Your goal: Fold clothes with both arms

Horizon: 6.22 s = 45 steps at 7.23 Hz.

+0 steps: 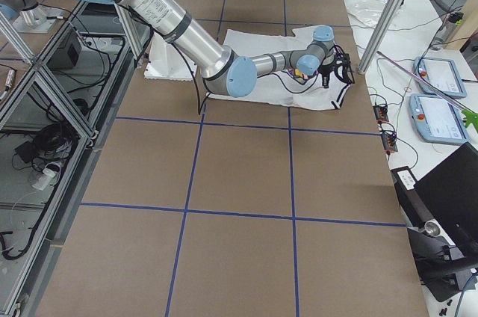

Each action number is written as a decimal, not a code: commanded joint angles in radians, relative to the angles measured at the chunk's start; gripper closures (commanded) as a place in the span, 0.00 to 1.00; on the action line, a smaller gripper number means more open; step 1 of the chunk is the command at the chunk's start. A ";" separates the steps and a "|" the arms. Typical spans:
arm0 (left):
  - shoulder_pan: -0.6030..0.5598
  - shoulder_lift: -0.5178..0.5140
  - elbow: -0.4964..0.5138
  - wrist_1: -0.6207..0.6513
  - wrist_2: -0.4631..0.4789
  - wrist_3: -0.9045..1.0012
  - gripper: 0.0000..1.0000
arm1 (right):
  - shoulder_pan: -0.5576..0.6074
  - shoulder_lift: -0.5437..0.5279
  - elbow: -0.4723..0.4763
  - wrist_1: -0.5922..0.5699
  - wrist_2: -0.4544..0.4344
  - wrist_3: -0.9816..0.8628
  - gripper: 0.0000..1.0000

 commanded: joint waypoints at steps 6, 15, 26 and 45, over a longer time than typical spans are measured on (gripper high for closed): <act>0.021 -0.059 0.014 -0.002 -0.002 -0.079 0.01 | 0.001 0.073 -0.040 0.004 -0.040 0.001 0.00; 0.411 -0.572 0.638 -0.481 0.149 -0.660 0.01 | 0.333 -0.520 0.690 -0.156 0.513 -0.018 0.00; 0.480 -0.838 1.208 -0.855 0.337 -0.826 0.54 | 0.347 -0.818 0.913 -0.076 0.487 -0.018 0.00; 0.698 -0.898 0.980 -0.781 0.656 -1.128 0.86 | 0.347 -0.823 0.931 -0.076 0.449 -0.017 0.00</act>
